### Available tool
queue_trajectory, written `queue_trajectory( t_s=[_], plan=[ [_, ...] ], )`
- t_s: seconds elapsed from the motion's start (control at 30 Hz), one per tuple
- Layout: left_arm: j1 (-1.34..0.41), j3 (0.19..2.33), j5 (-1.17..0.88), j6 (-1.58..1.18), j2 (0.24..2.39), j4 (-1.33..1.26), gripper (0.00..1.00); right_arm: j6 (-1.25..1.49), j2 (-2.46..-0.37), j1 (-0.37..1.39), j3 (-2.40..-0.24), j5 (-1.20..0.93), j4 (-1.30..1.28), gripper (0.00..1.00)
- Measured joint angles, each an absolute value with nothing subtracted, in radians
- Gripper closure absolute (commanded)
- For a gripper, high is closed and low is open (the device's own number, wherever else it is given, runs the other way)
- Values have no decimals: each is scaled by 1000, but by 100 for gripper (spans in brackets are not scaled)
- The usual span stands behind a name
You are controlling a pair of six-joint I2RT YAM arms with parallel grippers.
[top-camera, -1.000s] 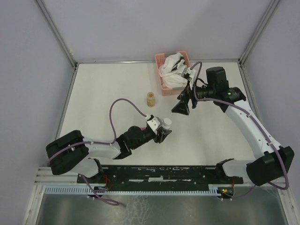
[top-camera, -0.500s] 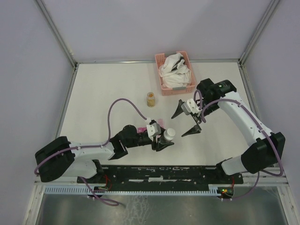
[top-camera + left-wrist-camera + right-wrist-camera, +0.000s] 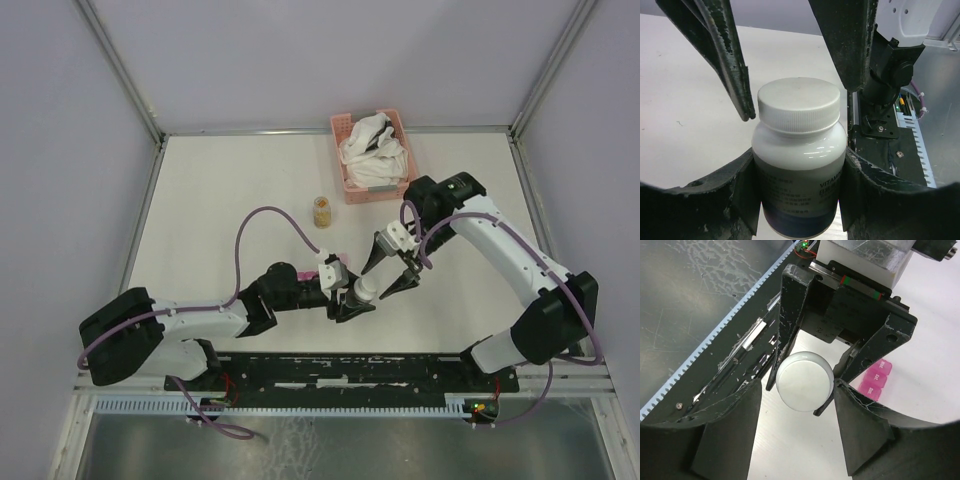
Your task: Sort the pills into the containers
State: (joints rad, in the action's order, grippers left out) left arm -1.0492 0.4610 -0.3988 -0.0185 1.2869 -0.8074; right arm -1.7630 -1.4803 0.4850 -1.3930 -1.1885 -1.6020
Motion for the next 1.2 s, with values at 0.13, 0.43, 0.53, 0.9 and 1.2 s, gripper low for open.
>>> queue_trajectory(
  t_s=[0.13,0.43,0.53,0.9,1.2],
  plan=[
    [-1049,461,-402,-19,1288,-808,97,-1711,-1480,498,-1393,-1180,-1593,40],
    [-1048,461,-402,-28,1288,-808,97,-1420,-1396,516,-1324,-1153,-1374,65],
    [-1048,461,-395,-40,1288,-810,97,-1274,-1356,518,-1295,-1136,-1280,72],
    [-1051,455,-121,-43,1324,-811,97,-598,-1272,543,-1147,-947,-773,75],
    [-1050,455,-66,-44,1364,-849,97,-461,-1276,561,-1131,-866,-696,47]
  ],
)
